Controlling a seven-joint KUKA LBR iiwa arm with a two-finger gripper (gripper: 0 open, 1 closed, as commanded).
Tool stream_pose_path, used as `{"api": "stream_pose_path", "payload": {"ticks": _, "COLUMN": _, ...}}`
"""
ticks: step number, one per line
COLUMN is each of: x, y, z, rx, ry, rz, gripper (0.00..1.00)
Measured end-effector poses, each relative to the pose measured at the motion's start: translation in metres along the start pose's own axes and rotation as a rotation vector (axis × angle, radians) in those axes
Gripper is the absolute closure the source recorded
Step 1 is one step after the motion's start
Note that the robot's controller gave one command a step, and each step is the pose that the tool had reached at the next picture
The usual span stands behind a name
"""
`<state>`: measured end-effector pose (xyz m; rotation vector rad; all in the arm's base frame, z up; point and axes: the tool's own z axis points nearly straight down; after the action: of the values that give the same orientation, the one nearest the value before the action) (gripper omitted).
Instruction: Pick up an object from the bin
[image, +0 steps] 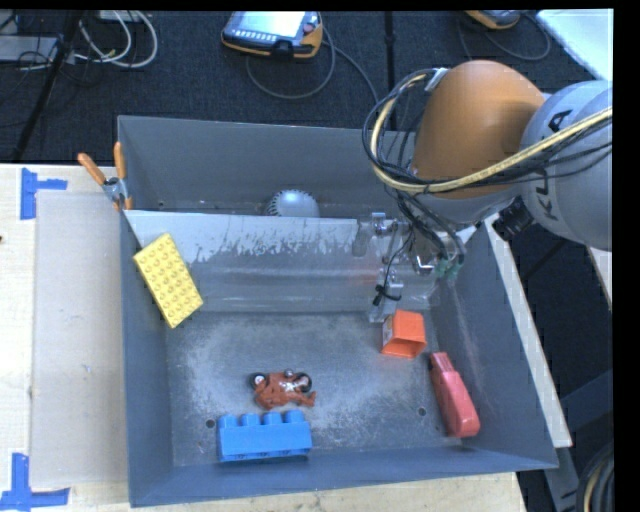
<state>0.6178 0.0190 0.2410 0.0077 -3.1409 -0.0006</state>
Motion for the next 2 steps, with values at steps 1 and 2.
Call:
{"api": "stream_pose_path", "payload": {"ticks": 1, "x": 0.014, "y": 0.034, "z": 0.026, "rx": 0.002, "ry": -0.001, "rz": -0.055, "gripper": 0.00}}
{"api": "stream_pose_path", "payload": {"ticks": 2, "x": 0.023, "y": 0.073, "z": 0.051, "rx": -0.001, "ry": 0.003, "rz": -0.194, "gripper": 0.00}}
